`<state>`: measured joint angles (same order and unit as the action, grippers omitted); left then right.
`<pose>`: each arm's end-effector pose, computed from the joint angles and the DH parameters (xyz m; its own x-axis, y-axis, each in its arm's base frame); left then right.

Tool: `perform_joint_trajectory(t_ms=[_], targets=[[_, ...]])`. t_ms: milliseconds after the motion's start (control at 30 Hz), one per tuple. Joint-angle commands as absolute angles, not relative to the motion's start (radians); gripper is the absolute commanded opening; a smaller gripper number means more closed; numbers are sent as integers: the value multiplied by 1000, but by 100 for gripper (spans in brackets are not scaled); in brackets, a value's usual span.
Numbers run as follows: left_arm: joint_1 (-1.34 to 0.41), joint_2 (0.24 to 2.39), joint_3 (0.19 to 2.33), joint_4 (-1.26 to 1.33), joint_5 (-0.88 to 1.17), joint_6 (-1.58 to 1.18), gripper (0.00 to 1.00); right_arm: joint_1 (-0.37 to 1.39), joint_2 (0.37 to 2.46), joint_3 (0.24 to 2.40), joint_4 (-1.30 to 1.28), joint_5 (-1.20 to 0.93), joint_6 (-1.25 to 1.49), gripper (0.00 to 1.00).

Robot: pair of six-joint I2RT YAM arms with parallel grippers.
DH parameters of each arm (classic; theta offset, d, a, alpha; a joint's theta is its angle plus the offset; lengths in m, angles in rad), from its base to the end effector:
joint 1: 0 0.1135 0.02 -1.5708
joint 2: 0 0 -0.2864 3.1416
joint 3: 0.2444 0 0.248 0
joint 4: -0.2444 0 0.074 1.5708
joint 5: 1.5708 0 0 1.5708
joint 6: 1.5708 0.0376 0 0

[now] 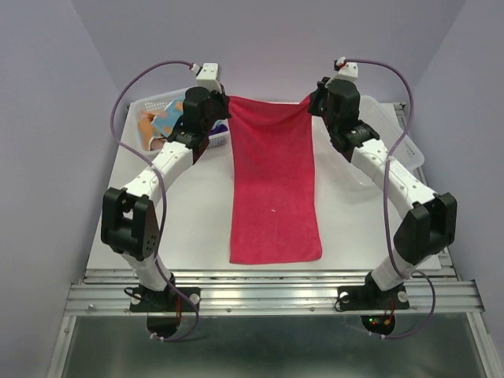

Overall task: Fold and stack the towels
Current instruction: Flatten out the crumpled towel, then fold the towel

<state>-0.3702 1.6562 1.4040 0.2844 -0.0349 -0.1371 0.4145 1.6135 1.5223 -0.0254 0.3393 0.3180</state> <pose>0.3771 -0.1449 0.4005 -0.0152 -0.1406 -0.9899 0.3301 0.9338 -0.1377 0.3584 0.1440 0.4248 -0.1253 0.2670 -0.9555 -0.0400 0.9610 0.2738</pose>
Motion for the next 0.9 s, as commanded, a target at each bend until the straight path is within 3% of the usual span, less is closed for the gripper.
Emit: perform_joint_trajectory(t_ms=[0,433,867], targets=[[-351,1715,1506,374,37,-124,0,376,1649,1580,89,279,327,1],[-351,1747,1461,406,158,-107,0,347,1661,1481,43,197,368,1],[-387,1356,879,581,198,-293,0,347,1286,1033,-17,23,566,1]])
